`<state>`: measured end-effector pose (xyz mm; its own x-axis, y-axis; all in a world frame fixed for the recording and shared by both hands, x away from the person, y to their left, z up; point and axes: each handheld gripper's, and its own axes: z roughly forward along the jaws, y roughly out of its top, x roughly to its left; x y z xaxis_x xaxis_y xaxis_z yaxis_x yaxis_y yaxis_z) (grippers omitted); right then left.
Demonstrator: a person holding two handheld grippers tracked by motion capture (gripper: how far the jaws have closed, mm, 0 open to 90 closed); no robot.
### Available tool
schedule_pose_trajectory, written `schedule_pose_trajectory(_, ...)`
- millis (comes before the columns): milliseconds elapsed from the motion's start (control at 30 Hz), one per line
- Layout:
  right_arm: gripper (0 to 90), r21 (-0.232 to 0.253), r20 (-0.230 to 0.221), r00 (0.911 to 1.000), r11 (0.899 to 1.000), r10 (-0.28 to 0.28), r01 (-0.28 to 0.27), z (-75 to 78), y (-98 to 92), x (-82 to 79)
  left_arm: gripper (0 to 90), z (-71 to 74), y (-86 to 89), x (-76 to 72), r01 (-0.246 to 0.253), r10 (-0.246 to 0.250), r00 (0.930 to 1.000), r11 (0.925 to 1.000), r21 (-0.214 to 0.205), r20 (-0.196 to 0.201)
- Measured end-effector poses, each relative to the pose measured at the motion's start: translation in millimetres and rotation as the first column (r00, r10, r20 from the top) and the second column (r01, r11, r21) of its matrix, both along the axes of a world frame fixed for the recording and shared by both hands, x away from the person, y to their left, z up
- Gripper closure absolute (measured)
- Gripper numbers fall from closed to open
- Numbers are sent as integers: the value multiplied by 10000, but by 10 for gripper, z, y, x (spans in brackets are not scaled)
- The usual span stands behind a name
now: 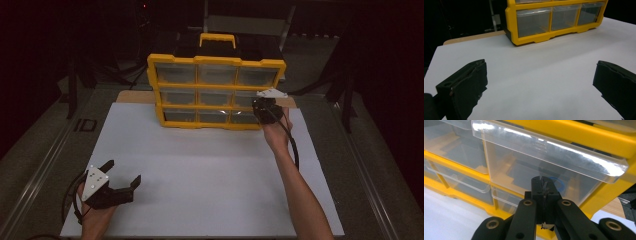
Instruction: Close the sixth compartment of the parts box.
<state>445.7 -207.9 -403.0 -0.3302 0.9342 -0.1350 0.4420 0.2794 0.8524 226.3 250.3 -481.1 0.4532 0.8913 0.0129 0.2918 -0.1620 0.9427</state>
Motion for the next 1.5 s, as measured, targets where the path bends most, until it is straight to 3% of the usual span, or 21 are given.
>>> schedule_pose_trajectory(1033,898,-6,-56,10000,10000,-28,28,-46,20,74,0,-1,-2,4,26,-26,10000,10000,18,-5)
schedule_pose_trajectory(1300,897,-3,-78,9999,10000,67,-67,-34,-10,12,0,2,9,2,1,-1,10000,10000,20,4)
schedule_pose_trajectory(1500,897,-355,78,9992,9986,384,-381,7,-18,-105,0,2,2,2,8,-8,10000,10000,12,14)
